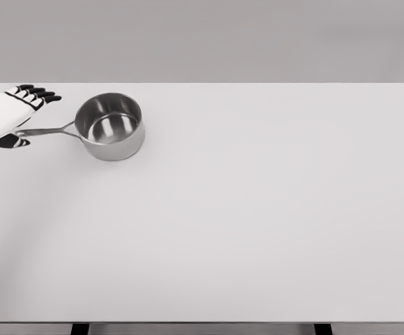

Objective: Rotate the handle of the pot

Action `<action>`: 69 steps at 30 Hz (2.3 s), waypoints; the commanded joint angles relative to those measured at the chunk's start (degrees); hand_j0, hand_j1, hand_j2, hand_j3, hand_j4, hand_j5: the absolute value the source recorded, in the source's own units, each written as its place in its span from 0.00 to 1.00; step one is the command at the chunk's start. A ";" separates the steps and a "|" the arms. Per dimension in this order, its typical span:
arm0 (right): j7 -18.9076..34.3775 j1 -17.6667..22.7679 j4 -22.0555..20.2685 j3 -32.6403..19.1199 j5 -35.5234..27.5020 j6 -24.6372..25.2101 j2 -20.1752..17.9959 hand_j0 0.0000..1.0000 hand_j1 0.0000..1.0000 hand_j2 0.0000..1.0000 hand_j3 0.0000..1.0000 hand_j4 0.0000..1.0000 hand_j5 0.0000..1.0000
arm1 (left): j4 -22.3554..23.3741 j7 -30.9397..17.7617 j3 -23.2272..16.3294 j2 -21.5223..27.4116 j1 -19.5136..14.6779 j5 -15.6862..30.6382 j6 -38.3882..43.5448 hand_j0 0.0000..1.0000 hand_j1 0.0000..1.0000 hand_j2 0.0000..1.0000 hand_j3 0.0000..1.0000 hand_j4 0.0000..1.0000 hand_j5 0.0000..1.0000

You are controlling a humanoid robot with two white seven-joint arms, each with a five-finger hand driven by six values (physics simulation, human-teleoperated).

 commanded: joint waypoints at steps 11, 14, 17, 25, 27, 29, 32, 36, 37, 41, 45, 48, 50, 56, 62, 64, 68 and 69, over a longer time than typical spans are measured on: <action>0.00 0.00 0.00 -0.01 -0.04 -0.01 0.00 1.00 1.00 1.00 1.00 1.00 1.00 | 0.65 0.02 -0.04 -0.34 -0.70 0.16 0.02 1.00 1.00 1.00 1.00 1.00 1.00; 0.00 0.00 0.00 -0.01 -0.04 -0.01 0.00 1.00 1.00 1.00 1.00 1.00 1.00 | 0.65 0.02 -0.04 -0.43 -0.97 0.16 0.02 1.00 1.00 1.00 1.00 1.00 1.00; 0.00 0.00 0.00 -0.01 -0.04 -0.01 0.00 1.00 1.00 1.00 1.00 1.00 1.00 | 0.65 0.02 -0.04 -0.60 -1.05 0.16 0.02 1.00 1.00 1.00 1.00 1.00 1.00; 0.00 0.00 0.00 -0.01 -0.04 -0.01 0.00 1.00 1.00 1.00 1.00 1.00 1.00 | 0.65 -0.07 -0.13 -0.60 -1.49 0.07 0.02 1.00 1.00 1.00 1.00 1.00 1.00; 0.00 0.00 0.00 -0.01 -0.04 -0.01 0.00 1.00 1.00 1.00 1.00 1.00 1.00 | 0.65 -0.07 -0.13 -0.60 -1.49 0.07 0.02 1.00 1.00 1.00 1.00 1.00 1.00; 0.00 0.00 0.00 -0.01 -0.04 -0.01 0.00 1.00 1.00 1.00 1.00 1.00 1.00 | 0.65 -0.07 -0.13 -0.52 -1.49 0.07 0.02 1.00 1.00 1.00 1.00 1.00 1.00; 0.00 0.00 0.00 -0.01 -0.04 -0.01 0.00 1.00 1.00 1.00 1.00 1.00 1.00 | 0.74 -0.07 -0.13 -0.60 -1.67 0.07 0.02 1.00 1.00 1.00 1.00 1.00 1.00; 0.00 0.00 0.00 -0.01 -0.04 -0.01 0.00 1.00 1.00 1.00 1.00 1.00 1.00 | 0.74 -0.07 -0.30 -0.60 -1.93 -0.10 0.02 1.00 1.00 1.00 1.00 1.00 1.00; 0.00 0.00 0.00 -0.01 -0.04 -0.01 0.00 1.00 1.00 1.00 1.00 1.00 1.00 | 0.74 -0.07 -0.22 -0.69 -1.93 -0.28 0.02 1.00 1.00 1.00 1.00 1.00 1.00; 0.00 0.00 0.00 -0.01 -0.04 -0.01 0.00 1.00 1.00 1.00 1.00 1.00 1.00 | 0.74 -0.07 -0.30 -0.69 -2.20 -0.28 0.02 1.00 1.00 1.00 1.00 1.00 1.00; 0.00 0.00 0.00 -0.01 -0.04 -0.01 0.00 1.00 1.00 1.00 1.00 1.00 1.00 | 0.74 -0.07 -0.39 -0.69 -2.37 -0.37 0.02 1.00 1.00 1.00 1.00 1.00 1.00; 0.00 0.00 0.00 -0.01 -0.04 -0.01 0.00 1.00 1.00 1.00 1.00 1.00 1.00 | 0.74 -0.07 -0.39 -0.69 -2.37 -0.37 0.02 1.00 1.00 1.00 1.00 1.00 1.00; 0.00 0.00 0.00 -0.01 -0.04 -0.01 0.00 1.00 1.00 1.00 1.00 1.00 1.00 | 0.74 -0.07 -0.57 -0.78 -2.72 -0.37 0.02 1.00 1.00 1.00 1.00 1.00 1.00; 0.00 0.00 0.00 -0.01 -0.04 -0.01 0.00 1.00 1.00 1.00 1.00 1.00 1.00 | 1.88 -0.07 -0.57 -0.78 -2.81 -0.37 0.02 1.00 1.00 1.00 1.00 1.00 1.00; 0.00 0.00 0.00 -0.01 -0.04 -0.01 0.00 1.00 1.00 1.00 1.00 1.00 1.00 | 1.88 -0.15 -0.66 -0.78 -2.81 -0.37 0.02 1.00 1.00 1.00 1.00 1.00 1.00; 0.00 0.00 0.00 -0.01 -0.04 -0.01 0.00 1.00 1.00 1.00 1.00 1.00 1.00 | 1.88 -0.15 -0.74 -0.87 -2.99 -0.37 0.02 1.00 1.00 1.00 1.00 1.00 1.00; 0.00 0.00 0.00 -0.01 -0.04 -0.01 0.00 1.00 1.00 1.00 1.00 1.00 1.00 | 2.32 -0.15 -0.74 -1.84 -3.60 -1.25 0.02 1.00 1.00 1.00 1.00 1.00 1.00; 0.00 0.00 0.00 -0.01 -0.04 -0.01 0.00 1.00 1.00 1.00 1.00 1.00 1.00 | 2.32 -0.07 -0.74 -1.84 -3.60 -1.25 0.02 1.00 1.00 1.00 1.00 1.00 1.00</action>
